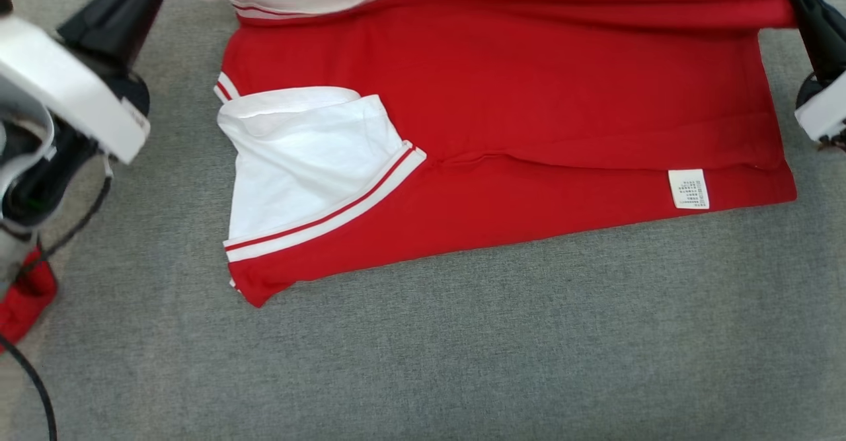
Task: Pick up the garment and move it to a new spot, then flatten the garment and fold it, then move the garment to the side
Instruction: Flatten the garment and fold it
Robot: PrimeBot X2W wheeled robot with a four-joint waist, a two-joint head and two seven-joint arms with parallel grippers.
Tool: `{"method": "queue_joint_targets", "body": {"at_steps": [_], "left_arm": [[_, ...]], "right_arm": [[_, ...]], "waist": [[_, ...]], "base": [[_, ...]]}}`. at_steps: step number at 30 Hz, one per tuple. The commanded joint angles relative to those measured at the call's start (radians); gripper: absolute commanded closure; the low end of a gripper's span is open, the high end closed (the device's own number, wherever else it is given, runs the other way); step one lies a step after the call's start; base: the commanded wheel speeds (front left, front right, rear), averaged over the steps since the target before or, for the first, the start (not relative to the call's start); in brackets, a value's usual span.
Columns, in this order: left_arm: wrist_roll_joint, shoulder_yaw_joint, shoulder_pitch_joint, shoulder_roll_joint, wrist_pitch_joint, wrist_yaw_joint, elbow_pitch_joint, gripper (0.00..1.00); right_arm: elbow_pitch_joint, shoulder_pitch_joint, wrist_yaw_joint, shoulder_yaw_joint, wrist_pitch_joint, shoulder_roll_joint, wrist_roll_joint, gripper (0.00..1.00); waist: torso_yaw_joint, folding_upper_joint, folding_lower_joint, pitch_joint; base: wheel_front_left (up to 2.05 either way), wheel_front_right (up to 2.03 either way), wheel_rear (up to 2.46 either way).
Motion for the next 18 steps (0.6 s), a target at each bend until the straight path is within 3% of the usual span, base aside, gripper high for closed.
{"method": "queue_joint_targets", "body": {"at_steps": [1, 7, 18], "left_arm": [[-0.007, 0.006, 0.023, 0.012, -0.012, 0.0, -0.013, 1.0], [-0.047, 0.001, 0.156, 0.065, -0.029, 0.042, -0.149, 1.0], [-0.087, -0.021, 0.37, 0.115, -0.069, 0.174, -0.356, 1.0]], "right_arm": [[-0.004, 0.021, 0.0, 0.006, -0.008, -0.017, 0.013, 1.0], [-0.05, 0.076, 0.0, 0.059, -0.064, -0.085, 0.068, 1.0], [-0.091, 0.193, 0.0, 0.126, -0.123, -0.16, 0.131, 1.0]], "waist": [[0.008, 0.0, 0.0, -0.006], [0.025, 0.0, 0.0, -0.02], [0.042, 0.0, 0.0, -0.049]], "base": [[0.0, 0.0, 0.0], [0.0, 0.0, 0.0], [0.0, 0.0, 0.0]]}}
